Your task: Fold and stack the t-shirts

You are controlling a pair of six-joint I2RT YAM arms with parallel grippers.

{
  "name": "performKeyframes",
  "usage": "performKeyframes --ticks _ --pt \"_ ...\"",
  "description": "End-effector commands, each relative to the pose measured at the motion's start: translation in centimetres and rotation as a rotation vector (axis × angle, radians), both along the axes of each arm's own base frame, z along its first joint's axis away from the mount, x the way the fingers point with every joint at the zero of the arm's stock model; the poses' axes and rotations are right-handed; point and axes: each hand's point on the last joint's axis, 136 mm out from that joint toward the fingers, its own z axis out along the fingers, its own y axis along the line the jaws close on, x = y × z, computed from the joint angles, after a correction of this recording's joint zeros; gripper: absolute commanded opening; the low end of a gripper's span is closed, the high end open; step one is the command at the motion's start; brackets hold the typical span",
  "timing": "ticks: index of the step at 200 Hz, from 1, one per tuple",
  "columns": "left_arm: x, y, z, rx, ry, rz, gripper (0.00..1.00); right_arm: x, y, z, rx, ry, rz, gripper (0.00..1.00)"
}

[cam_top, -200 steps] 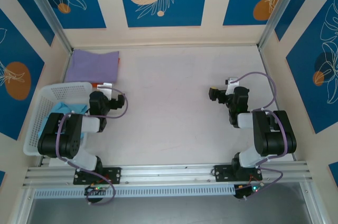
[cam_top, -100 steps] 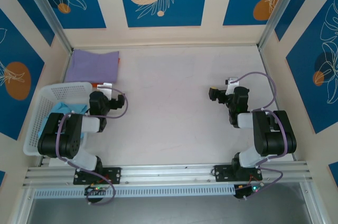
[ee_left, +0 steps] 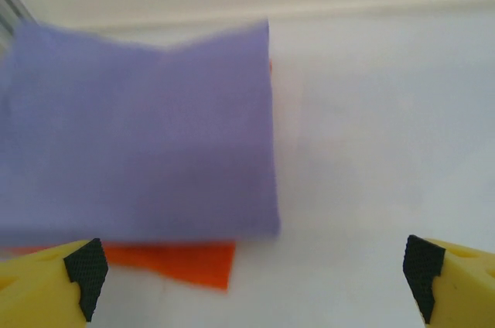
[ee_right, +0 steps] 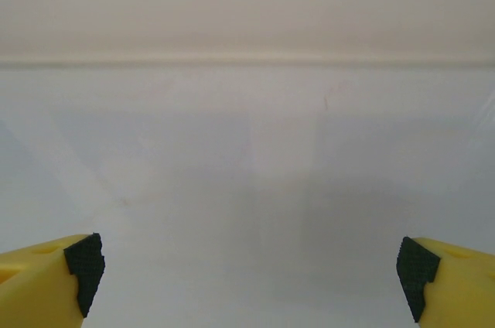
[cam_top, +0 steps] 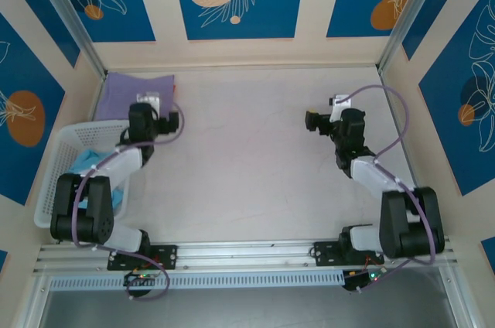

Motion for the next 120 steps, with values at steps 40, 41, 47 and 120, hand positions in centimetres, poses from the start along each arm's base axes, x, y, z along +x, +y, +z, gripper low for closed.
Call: performKeyframes --ticks 40,41,47,120 --pt "-4.3 7.1 12.3 -0.232 -0.051 0.482 1.0 -6.8 -1.7 6.0 0.379 0.29 -0.182 0.99" --pt "-4.5 7.4 12.3 -0.239 -0.047 0.498 1.0 -6.9 -1.7 6.0 0.387 0.294 -0.19 0.99" --pt "-5.6 8.9 12.4 -0.261 -0.04 0.59 1.0 -7.4 -2.1 5.7 0.425 0.316 -0.242 0.99" --pt "-21.4 16.6 2.3 -0.321 0.263 1.207 1.0 -12.7 9.7 -0.5 0.402 0.75 -0.003 0.96"
